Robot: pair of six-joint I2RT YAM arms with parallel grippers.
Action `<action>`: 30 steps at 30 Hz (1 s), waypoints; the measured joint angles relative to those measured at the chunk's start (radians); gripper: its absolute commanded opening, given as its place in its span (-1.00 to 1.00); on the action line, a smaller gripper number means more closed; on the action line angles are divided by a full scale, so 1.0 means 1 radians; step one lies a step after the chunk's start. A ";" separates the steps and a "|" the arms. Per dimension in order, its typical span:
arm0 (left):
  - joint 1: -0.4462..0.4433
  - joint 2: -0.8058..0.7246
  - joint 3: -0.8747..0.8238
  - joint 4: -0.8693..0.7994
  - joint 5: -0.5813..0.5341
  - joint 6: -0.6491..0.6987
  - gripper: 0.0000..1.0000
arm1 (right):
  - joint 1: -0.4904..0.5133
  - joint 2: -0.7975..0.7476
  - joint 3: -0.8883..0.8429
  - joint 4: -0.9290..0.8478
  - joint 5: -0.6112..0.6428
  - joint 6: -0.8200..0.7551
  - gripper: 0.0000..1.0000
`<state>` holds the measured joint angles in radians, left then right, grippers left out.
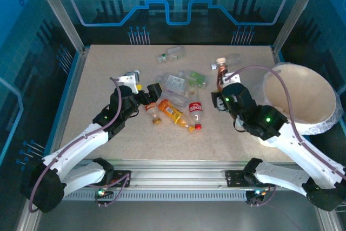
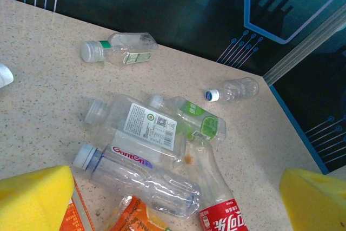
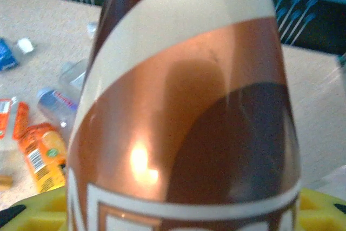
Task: Put the plastic bottles in the bin
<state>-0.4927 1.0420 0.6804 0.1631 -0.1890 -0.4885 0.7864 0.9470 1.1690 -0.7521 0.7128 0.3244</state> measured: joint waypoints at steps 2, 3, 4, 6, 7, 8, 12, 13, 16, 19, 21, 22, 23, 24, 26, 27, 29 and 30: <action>0.000 0.002 0.000 0.000 0.000 -0.001 0.98 | 0.000 -0.009 0.015 0.000 0.066 -0.045 -0.59; 0.000 0.004 0.000 0.000 0.000 -0.003 0.98 | -0.002 -0.011 0.019 0.003 0.104 -0.069 -0.59; 0.000 0.006 0.000 0.000 0.000 -0.003 0.98 | -0.003 -0.012 0.020 0.005 0.136 -0.090 -0.59; 0.000 0.010 0.000 0.000 0.000 -0.003 0.98 | -0.016 -0.012 0.021 0.018 0.188 -0.133 -0.59; 0.000 0.012 0.000 0.000 0.000 -0.003 0.98 | -0.032 -0.013 0.021 0.029 0.206 -0.155 -0.59; 0.000 0.015 0.000 0.000 0.003 -0.003 0.98 | -0.055 -0.015 0.021 0.041 0.219 -0.173 -0.59; 0.000 0.026 0.000 0.002 0.036 -0.003 0.98 | -0.193 -0.045 0.021 0.077 0.222 -0.206 -0.58; 0.000 0.027 0.000 0.003 0.048 -0.002 0.98 | -0.228 -0.055 0.020 0.081 0.211 -0.206 -0.57; 0.000 0.032 0.008 0.010 0.105 0.002 0.98 | -0.363 -0.091 0.020 0.087 0.161 -0.206 -0.57; 0.000 0.045 0.021 0.023 0.153 0.016 0.98 | -0.482 -0.114 0.021 0.079 0.119 -0.202 -0.56; 0.000 0.057 0.031 0.030 0.174 0.020 0.98 | -0.551 -0.124 0.021 0.066 0.092 -0.197 -0.56; 0.000 0.062 0.034 0.032 0.182 0.020 0.98 | -0.577 -0.127 0.021 0.060 0.079 -0.195 -0.55; 0.000 0.068 0.038 0.035 0.188 0.020 0.98 | -0.603 -0.129 0.022 0.053 0.060 -0.194 -0.55; 0.000 0.074 0.040 0.038 0.195 0.020 0.98 | -0.630 -0.130 0.021 0.045 0.036 -0.192 -0.55; 0.000 0.082 0.043 0.040 0.203 0.020 0.98 | -0.684 -0.130 0.023 0.028 -0.021 -0.187 -0.55; 0.000 0.085 0.043 0.044 0.206 0.019 0.98 | -0.713 -0.126 0.027 0.011 -0.053 -0.183 -0.56; 0.000 0.090 0.043 0.045 0.211 0.020 0.98 | -0.773 -0.108 0.044 -0.025 -0.109 -0.174 -0.55; 0.000 0.090 0.043 0.045 0.213 0.019 0.98 | -0.811 -0.094 0.057 -0.044 -0.137 -0.167 -0.55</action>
<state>-0.4927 1.1324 0.7235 0.2085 0.0238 -0.4690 -0.0242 0.8528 1.2263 -0.7959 0.5755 0.1574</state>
